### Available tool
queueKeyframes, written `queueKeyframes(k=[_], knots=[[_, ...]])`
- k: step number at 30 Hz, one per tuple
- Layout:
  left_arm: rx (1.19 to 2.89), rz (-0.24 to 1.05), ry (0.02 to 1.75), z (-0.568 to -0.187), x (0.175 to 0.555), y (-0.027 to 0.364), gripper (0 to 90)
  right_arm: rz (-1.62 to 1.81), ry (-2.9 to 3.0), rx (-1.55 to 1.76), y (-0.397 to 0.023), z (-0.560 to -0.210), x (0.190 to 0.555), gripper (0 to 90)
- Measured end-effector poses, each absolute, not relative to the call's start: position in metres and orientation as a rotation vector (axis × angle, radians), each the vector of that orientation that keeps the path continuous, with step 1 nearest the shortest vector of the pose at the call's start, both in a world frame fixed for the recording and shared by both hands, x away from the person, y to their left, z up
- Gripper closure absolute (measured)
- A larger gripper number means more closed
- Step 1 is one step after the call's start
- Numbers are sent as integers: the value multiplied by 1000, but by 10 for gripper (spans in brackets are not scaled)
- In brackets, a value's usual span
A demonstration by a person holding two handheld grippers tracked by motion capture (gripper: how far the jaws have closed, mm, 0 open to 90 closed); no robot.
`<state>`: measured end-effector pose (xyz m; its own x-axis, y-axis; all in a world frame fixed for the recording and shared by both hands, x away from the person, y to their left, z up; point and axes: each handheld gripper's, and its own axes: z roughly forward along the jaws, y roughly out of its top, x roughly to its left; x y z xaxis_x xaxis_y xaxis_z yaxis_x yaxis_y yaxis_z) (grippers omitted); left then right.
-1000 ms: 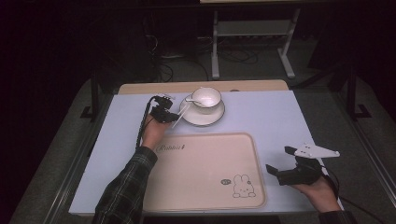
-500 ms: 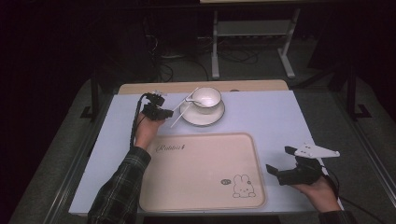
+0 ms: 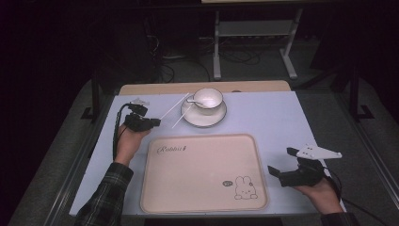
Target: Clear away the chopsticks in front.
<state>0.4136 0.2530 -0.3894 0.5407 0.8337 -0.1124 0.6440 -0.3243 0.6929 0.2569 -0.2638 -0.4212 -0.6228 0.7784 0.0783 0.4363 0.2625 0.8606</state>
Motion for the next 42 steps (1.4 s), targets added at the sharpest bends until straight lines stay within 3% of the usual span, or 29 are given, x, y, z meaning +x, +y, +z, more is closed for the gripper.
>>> queueKeyframes(k=[11,21,31,42], knots=[[2058,301,1175,-390,356,275,858,1297,2180,1107,-263,-421,257,0],[2094,242,1088,-393,304,259,858,1293,2182,1104,-263,-421,256,0],[2119,164,1030,-402,278,240,858,1287,2183,1106,-263,-421,256,0],[2187,159,1061,-418,279,235,854,1284,2189,1099,-262,-421,257,0]])
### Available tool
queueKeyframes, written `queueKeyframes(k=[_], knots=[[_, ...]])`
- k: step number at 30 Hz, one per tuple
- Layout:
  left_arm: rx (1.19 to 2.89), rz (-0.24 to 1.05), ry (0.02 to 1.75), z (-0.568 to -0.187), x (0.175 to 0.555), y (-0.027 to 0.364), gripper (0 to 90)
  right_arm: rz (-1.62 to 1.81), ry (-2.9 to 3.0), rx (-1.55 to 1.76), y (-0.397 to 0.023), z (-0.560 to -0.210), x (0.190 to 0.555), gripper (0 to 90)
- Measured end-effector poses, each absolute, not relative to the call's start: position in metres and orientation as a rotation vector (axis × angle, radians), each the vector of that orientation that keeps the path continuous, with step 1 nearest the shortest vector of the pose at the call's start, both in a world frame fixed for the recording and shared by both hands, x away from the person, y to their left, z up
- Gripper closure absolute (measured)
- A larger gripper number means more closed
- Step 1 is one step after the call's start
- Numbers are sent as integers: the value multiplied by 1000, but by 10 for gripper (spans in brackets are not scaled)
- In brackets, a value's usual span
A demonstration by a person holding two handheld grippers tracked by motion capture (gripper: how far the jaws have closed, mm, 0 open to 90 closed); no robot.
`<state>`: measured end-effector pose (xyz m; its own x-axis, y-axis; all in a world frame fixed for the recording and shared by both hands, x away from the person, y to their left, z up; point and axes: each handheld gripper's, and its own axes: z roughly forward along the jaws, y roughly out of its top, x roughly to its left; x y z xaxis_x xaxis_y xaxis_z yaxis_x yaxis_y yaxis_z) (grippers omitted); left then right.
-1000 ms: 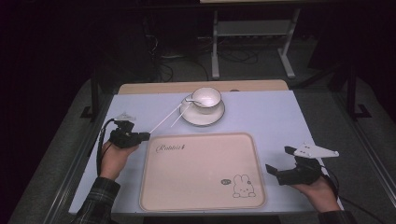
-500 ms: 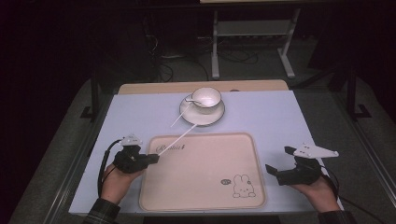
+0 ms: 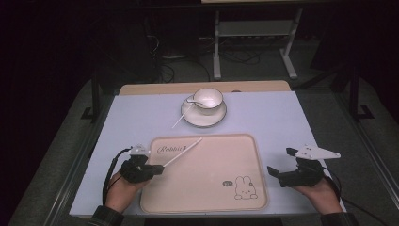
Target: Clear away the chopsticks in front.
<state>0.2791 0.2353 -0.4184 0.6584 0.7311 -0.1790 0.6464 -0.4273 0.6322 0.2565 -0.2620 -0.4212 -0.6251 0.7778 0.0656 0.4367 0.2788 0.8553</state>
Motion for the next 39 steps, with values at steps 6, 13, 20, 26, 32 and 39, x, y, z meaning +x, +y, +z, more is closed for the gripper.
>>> queueKeyframes(k=[6,13,20,26,32,39], knots=[[2281,185,1053,-427,281,229,848,1283,2190,1101,-262,-421,257,0],[2291,183,1067,-430,284,226,830,1286,2195,1094,-262,-421,256,0],[2238,167,1100,-427,285,228,631,1285,2197,1091,-261,-421,256,0],[2194,145,1098,-415,309,229,319,1284,2199,1092,-261,-421,256,0],[2200,157,1057,-405,333,223,185,1284,2198,1095,-261,-421,257,0],[2192,232,990,-385,381,205,174,1286,2193,1099,-262,-422,257,0]])
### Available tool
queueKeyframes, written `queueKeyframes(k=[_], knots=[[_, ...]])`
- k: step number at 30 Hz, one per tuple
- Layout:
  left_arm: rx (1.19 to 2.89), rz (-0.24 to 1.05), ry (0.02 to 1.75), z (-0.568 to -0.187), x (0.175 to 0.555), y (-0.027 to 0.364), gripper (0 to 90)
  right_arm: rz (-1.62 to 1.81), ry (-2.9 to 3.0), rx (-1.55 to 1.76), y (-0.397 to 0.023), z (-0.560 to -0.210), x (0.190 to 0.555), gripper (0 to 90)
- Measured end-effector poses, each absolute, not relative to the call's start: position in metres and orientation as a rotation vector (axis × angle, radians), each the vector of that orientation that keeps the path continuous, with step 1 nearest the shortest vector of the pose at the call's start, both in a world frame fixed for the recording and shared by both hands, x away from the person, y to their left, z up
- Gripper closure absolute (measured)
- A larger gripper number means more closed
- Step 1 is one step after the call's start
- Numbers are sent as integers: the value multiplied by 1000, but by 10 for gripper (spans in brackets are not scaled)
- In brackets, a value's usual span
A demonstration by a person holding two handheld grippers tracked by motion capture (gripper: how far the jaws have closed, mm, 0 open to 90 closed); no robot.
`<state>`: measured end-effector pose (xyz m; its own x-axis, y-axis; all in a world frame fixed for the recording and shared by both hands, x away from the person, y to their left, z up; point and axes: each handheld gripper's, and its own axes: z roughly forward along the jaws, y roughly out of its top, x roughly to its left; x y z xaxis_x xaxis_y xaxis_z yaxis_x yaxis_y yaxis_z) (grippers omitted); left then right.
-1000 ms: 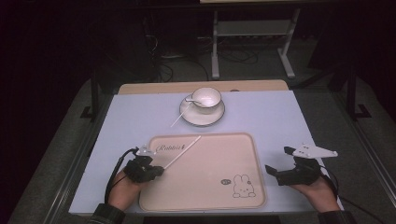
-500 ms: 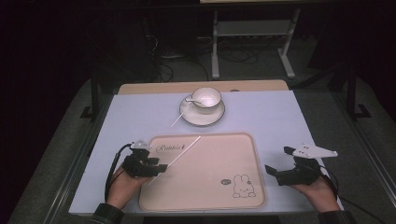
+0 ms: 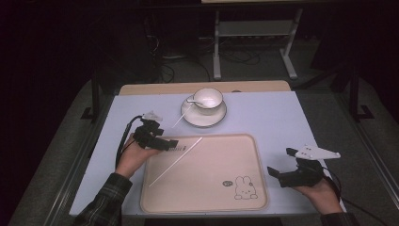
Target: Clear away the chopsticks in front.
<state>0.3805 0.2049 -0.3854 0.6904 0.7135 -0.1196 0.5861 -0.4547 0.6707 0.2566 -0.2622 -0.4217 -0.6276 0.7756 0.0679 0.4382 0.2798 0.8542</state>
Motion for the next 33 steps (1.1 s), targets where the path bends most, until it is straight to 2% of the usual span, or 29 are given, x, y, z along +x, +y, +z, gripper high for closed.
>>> queueKeyframes(k=[10,18,21,22,25,26,30,33], knots=[[2172,307,934,-380,442,181,214,1289,2199,1095,-262,-422,257,0],[2204,332,970,-393,483,164,420,1295,2198,1093,-263,-422,256,0],[2219,357,971,-396,490,159,459,1298,2202,1088,-262,-422,256,0],[2222,365,975,-400,497,155,514,1299,2205,1085,-262,-422,256,0],[2230,382,976,-403,502,152,543,1300,2205,1084,-261,-422,256,0],[2230,392,976,-405,504,151,599,1301,2206,1084,-262,-422,256,0],[2231,399,996,-413,512,145,662,1305,2204,1083,-262,-422,255,0],[2239,403,1009,-416,515,142,669,1306,2204,1083,-262,-422,255,0]])
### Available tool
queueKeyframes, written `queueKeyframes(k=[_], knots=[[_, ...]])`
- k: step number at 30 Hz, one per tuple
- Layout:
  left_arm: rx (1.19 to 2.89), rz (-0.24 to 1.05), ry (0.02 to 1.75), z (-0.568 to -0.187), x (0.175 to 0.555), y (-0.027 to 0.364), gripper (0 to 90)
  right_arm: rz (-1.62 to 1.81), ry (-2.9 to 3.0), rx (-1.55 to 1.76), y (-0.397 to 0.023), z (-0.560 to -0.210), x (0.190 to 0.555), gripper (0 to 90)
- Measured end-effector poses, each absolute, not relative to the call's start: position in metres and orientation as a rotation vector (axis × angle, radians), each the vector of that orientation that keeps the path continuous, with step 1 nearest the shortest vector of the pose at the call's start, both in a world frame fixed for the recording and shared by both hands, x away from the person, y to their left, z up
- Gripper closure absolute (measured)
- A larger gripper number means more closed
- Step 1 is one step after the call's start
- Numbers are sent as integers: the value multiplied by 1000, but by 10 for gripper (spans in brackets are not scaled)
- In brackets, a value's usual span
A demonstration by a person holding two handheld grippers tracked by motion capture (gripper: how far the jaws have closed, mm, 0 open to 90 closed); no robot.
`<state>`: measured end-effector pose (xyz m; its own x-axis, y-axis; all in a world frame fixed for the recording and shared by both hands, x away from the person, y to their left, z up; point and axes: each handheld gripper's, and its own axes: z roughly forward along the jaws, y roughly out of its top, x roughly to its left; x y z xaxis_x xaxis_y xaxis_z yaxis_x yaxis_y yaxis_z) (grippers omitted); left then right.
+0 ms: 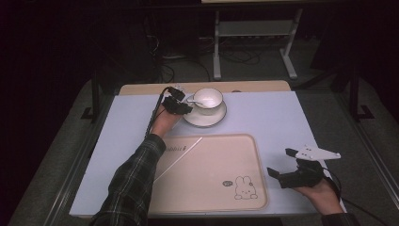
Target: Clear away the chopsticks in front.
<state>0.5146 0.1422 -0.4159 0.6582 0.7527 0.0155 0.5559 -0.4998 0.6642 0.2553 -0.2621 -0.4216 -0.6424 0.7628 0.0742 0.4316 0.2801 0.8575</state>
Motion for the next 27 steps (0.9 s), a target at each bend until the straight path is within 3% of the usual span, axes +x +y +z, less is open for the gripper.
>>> queueKeyframes(k=[8,18,27], knots=[[2253,416,1042,-424,519,134,798,1309,2200,1082,-263,-421,255,0],[2239,466,1100,-423,520,137,844,1309,2198,1083,-263,-421,255,0],[2197,451,1111,-397,511,157,847,1308,2195,1082,-264,-421,255,0]])
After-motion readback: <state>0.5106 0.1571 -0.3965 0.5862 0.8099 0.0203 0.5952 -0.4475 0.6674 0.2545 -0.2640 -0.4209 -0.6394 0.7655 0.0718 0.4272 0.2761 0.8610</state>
